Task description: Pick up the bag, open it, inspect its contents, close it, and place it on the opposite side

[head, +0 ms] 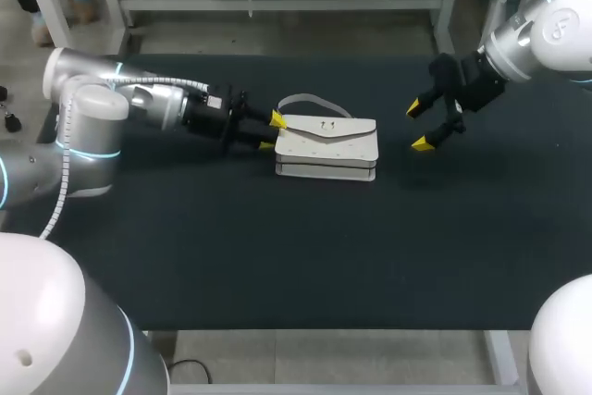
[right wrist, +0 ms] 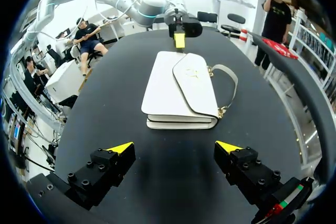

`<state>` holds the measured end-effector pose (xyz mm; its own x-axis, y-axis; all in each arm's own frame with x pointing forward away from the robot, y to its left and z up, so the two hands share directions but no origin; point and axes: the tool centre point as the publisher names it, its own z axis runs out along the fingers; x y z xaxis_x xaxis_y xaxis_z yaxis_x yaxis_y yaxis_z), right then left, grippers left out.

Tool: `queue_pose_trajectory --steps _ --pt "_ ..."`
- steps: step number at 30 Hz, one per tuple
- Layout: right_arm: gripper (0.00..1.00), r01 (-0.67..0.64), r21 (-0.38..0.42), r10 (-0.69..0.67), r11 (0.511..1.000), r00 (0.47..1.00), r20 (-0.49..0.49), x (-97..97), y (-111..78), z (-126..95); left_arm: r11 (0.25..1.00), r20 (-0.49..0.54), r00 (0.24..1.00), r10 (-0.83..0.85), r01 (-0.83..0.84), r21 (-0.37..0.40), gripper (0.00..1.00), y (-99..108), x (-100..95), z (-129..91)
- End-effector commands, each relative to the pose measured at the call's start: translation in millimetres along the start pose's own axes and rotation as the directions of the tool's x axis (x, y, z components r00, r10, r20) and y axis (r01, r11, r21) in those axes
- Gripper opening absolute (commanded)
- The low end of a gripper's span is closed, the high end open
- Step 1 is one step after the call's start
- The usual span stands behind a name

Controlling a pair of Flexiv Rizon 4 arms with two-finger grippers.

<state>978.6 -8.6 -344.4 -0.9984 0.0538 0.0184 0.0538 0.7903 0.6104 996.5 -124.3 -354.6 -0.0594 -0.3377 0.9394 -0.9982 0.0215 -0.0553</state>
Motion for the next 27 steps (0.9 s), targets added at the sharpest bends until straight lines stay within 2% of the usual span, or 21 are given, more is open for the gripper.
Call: queue_pose_trajectory --steps 1,6,9,14,20,27 --pt "1.0 0.0 -0.001 0.0 1.0 1.0 0.0 -0.3 -0.3 0.6 1.0 0.003 1.0 0.016 -0.016 0.023 1.0 5.1 8.8 -23.6" --pt "1.0 -0.002 0.0 0.002 1.0 1.0 0.004 -0.4 1.1 -0.7 0.998 0.045 0.997 0.057 -0.058 0.039 1.0 4.8 15.0 -47.6" --pt "1.0 0.005 0.011 -0.005 1.0 0.999 0.042 2.4 12.4 -8.4 0.992 0.11 0.99 0.089 -0.098 0.073 1.0 0.7 15.1 -63.6" --pt "1.0 0.037 0.08 -0.047 0.996 0.99 0.134 9.3 37.2 -22.0 0.979 0.195 0.968 0.157 -0.179 0.096 1.0 -10.0 16.9 -90.7" --pt "1.0 0.088 0.125 -0.112 0.988 0.973 0.201 19.4 61.7 -33.7 0.959 0.268 0.928 0.259 -0.28 0.045 1.0 -23.0 22.0 -120.2" --pt "1.0 0.124 0.184 -0.166 0.975 0.957 0.24 28.5 80.4 -36.4 0.916 0.297 0.867 0.399 -0.393 -0.083 1.0 -32.9 19.9 -140.7"
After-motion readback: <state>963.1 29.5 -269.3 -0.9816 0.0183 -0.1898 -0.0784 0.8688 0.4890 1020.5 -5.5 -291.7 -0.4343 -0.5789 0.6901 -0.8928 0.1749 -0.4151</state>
